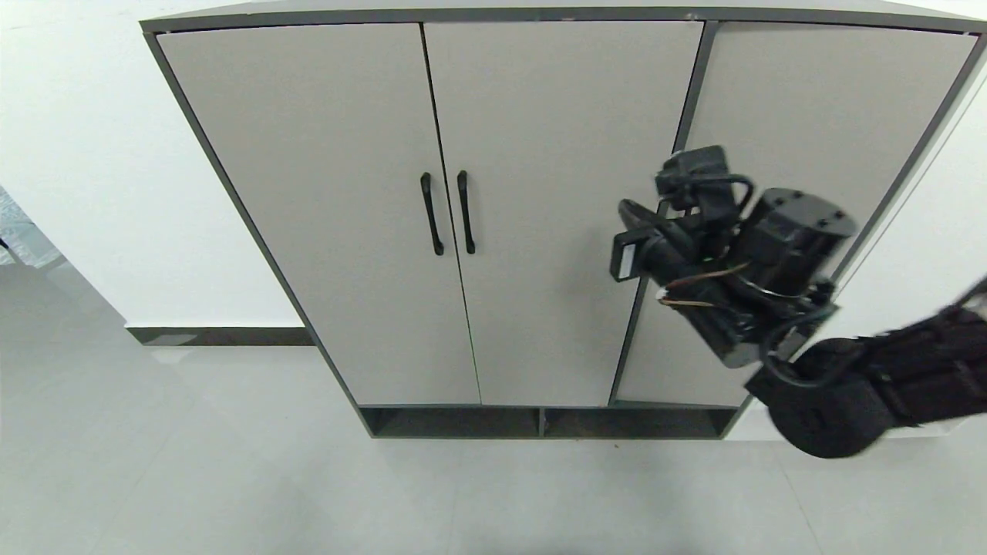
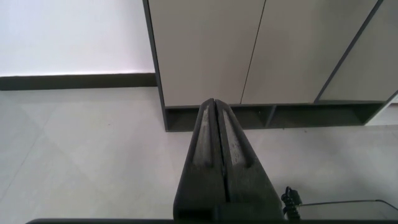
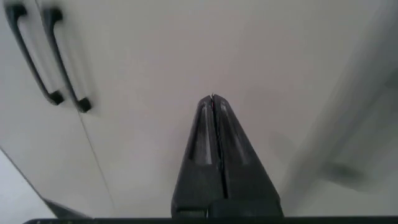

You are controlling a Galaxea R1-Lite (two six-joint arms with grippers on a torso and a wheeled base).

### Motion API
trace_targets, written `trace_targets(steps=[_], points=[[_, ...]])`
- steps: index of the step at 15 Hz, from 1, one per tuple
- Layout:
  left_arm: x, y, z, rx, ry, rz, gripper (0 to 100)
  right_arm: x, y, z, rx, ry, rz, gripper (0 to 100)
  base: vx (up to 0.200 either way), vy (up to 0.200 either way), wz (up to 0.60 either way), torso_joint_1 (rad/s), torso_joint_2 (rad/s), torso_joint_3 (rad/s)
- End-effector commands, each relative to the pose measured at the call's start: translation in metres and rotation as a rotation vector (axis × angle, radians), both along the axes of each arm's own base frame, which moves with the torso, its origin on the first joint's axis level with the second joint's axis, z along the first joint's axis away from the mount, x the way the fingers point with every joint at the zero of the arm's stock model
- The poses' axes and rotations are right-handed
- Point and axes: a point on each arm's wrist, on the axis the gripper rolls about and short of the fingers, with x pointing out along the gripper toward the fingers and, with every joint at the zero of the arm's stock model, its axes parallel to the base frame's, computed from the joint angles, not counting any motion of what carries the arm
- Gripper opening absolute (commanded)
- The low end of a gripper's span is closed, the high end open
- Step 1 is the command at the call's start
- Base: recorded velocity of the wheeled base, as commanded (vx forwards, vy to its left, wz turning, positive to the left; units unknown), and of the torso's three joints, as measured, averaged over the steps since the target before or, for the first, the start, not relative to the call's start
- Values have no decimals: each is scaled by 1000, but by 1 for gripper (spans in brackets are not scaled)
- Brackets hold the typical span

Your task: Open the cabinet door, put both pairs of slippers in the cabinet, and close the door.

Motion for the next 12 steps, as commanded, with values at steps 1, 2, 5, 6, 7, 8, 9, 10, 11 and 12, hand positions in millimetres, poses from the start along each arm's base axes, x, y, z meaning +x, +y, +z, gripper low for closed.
trace_targets(steps=[1,2,5,6,7,8,9,10,11,12], points=[[0,0,0,1,2,1,0,-130,-129,28,30,-18,-198,0,0,0,0,0,0,0],[0,0,0,1,2,-1,0,-153,-164,18,11,7,-327,0,0,0,0,0,0,0],[0,0,0,1,2,1,0,-215,-206,-12,-9,52,-523,0,0,0,0,0,0,0],[0,0,0,1,2,-1,0,-248,-217,-36,-22,92,-623,0,0,0,0,0,0,0],[0,0,0,1,2,1,0,-259,-219,-45,-23,103,-653,0,0,0,0,0,0,0],[0,0,0,1,2,1,0,-277,-221,-66,-32,135,-700,0,0,0,0,0,0,0],[0,0,0,1,2,1,0,-289,-222,-83,-38,156,-724,0,0,0,0,0,0,0],[0,0,0,1,2,1,0,-295,-222,-102,-52,193,-738,0,0,0,0,0,0,0],[0,0,0,1,2,-1,0,-299,-221,-116,-62,211,-719,0,0,0,0,0,0,0],[0,0,0,1,2,1,0,-301,-220,-130,-64,228,-654,0,0,0,0,0,0,0]])
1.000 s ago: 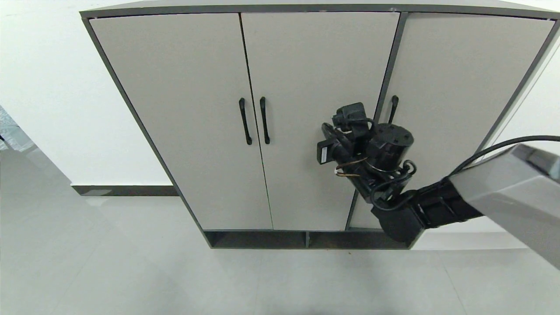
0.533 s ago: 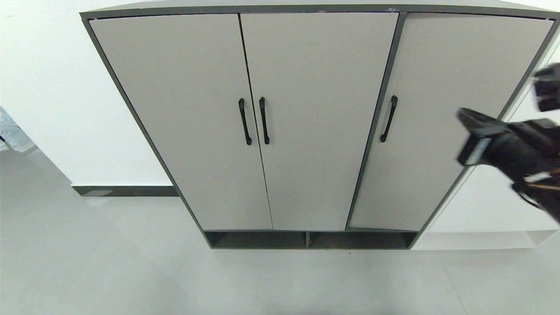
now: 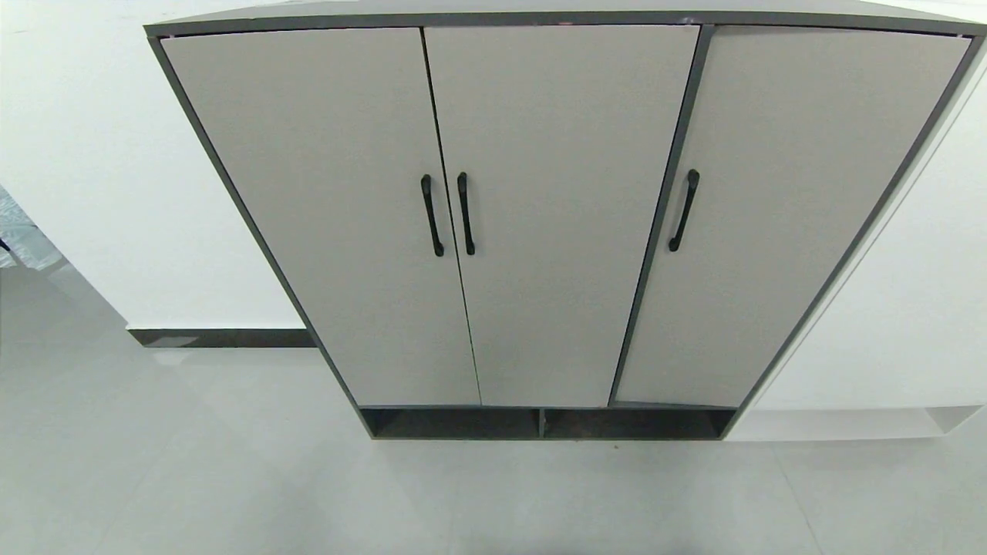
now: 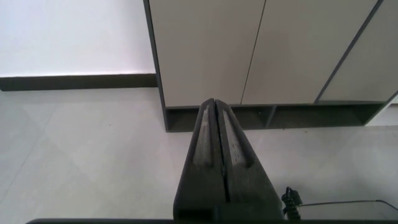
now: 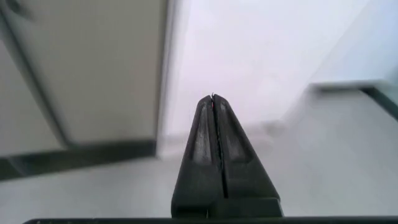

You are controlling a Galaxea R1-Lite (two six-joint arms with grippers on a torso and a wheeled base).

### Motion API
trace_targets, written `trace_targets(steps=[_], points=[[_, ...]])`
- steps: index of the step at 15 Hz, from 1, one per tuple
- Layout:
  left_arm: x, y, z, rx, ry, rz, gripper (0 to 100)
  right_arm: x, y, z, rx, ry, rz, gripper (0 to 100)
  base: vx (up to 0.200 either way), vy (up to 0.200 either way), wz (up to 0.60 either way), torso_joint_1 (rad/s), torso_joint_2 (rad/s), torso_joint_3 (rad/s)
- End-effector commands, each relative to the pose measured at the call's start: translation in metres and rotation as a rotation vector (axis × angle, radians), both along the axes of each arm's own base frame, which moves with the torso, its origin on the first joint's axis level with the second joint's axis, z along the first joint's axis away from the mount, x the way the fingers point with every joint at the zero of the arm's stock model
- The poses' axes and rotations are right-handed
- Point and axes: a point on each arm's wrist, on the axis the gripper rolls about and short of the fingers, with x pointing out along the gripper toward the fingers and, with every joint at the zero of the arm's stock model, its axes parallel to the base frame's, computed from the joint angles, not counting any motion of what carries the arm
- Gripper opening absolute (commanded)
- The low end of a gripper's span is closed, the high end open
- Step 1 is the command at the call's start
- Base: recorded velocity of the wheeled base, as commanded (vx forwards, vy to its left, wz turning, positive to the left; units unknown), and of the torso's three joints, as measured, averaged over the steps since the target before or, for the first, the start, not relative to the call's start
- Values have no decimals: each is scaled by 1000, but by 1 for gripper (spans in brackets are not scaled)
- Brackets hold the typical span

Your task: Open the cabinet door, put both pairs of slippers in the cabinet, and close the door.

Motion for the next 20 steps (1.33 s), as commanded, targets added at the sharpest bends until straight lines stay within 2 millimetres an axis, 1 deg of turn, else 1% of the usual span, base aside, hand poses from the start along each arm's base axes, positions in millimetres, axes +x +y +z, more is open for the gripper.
trace_targets(steps=[1,2,3,4,8,10,20], points=[[0,0,0,0,1,-1,0,-27,1,-53,42,-17,57,0,0,0,0,0,0,0],[0,0,0,0,1,0,0,-33,4,-63,92,1,185,0,0,0,0,0,0,0],[0,0,0,1,1,-1,0,-36,6,-67,123,15,289,0,0,0,0,0,0,0],[0,0,0,1,1,-1,0,-36,8,-72,158,30,353,0,0,0,0,0,0,0],[0,0,0,1,1,0,0,-34,8,-72,181,55,357,0,0,0,0,0,0,0],[0,0,0,1,1,0,0,-36,8,-72,184,26,349,0,0,0,0,0,0,0],[0,0,0,1,1,-1,0,-36,8,-72,210,21,337,0,0,0,0,0,0,0]])
